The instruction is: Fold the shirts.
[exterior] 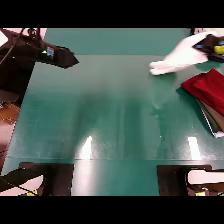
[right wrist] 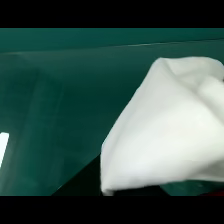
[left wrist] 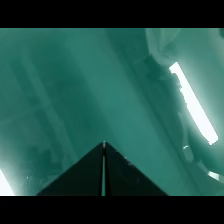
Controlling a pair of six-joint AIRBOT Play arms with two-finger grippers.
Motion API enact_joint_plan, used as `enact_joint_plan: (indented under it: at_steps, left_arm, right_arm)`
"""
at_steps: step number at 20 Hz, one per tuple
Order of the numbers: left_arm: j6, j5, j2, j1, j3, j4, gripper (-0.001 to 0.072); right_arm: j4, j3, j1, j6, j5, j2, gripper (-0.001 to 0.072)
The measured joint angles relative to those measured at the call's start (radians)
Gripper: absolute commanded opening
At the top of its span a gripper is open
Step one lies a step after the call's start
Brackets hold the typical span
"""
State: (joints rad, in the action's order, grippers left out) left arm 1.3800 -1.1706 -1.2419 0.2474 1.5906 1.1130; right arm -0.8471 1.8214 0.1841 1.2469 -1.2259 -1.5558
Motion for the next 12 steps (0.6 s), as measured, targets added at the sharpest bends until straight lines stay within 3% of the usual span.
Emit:
enact_joint_plan:
  at_steps: [6, 12]
  left_arm:
    - [0.000, 0.021, 0.000, 0.046, 0.000, 0.002, 0.0028]
    - [0.001, 0.026, 0.000, 0.052, 0.000, 0.002, 0.0028]
  right_arm:
    - [0.026, 0.175, 0.192, -0.013, -0.012, -0.111, 0.0011]
    - [0.152, 0.238, 0.280, -0.171, 0.018, -0.123, 0.0011]
